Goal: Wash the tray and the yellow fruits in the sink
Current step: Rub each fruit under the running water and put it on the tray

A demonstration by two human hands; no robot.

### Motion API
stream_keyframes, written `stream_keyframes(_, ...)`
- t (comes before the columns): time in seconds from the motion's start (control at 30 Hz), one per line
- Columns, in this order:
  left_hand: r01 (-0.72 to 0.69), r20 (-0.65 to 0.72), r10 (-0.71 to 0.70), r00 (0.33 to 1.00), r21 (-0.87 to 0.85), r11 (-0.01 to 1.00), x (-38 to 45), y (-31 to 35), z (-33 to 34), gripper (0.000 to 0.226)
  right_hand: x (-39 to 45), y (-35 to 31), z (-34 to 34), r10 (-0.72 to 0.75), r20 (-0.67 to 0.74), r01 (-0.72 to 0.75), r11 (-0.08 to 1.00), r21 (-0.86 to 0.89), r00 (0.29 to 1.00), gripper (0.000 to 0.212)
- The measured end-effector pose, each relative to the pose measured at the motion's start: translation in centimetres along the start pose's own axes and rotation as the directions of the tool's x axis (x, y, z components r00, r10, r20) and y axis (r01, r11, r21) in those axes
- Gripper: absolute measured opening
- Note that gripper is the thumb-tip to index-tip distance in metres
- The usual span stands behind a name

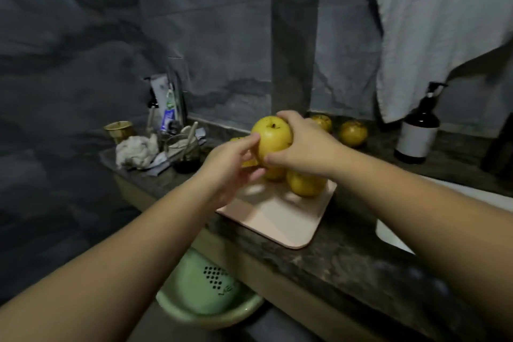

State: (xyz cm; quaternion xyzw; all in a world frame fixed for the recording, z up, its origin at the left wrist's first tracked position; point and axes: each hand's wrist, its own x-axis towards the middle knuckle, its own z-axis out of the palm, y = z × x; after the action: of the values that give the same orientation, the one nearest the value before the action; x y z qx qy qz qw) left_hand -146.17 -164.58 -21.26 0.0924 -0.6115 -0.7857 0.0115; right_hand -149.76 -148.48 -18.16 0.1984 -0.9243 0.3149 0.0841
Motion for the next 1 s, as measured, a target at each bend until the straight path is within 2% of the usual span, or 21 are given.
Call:
stream_keyframes(0.13,0.008,-0.112,0.007,0.994,0.140,0.990,0.9,-0.6,-4.7,0.040,1.0,-1.6,5.4,0.000,-0.002,0.000,1.000,0.030,1.000,0.102)
stream_keyframes(0.27,0.022,-0.208,0.012,0.978,0.161,0.987,2.1,-1.7,-7.9,0.037,2.0,-2.1,10.0,0.037,-0.004,-0.037,0.997,0.066,0.999,0.092)
stream_keyframes(0.37,0.041,-0.256,0.018,0.967,0.223,0.974,2.8,-2.1,-9.6,0.044,2.4,-2.0,11.9,-0.013,0.033,0.011,0.999,0.040,0.999,0.086)
stream_keyframes(0.47,0.061,-0.298,0.031,0.954,0.294,0.954,3.0,-1.9,-10.6,0.062,2.6,-1.6,12.7,-0.054,0.054,0.054,0.999,0.006,0.997,0.079)
stream_keyframes(0.63,0.009,-0.248,0.108,0.963,0.426,0.905,2.8,-2.2,-10.7,0.063,2.6,-1.1,13.7,-0.031,0.034,0.032,0.999,-0.034,0.999,0.078)
stream_keyframes(0.77,-0.005,-0.234,0.135,0.963,0.482,0.876,2.4,-1.8,-10.8,0.075,2.5,-1.0,13.8,-0.020,0.015,0.020,0.999,-0.031,1.000,0.078)
stream_keyframes(0.9,-0.025,-0.194,0.133,0.972,0.479,0.878,1.8,-1.5,-10.7,0.055,2.1,-1.0,13.5,-0.030,0.047,0.033,0.997,-0.068,0.998,0.080)
stream_keyframes(1.0,-0.040,-0.175,0.156,0.972,0.532,0.846,1.5,-1.6,-10.8,0.051,1.8,-1.5,12.6,-0.047,0.091,0.056,0.994,-0.098,0.995,0.086)
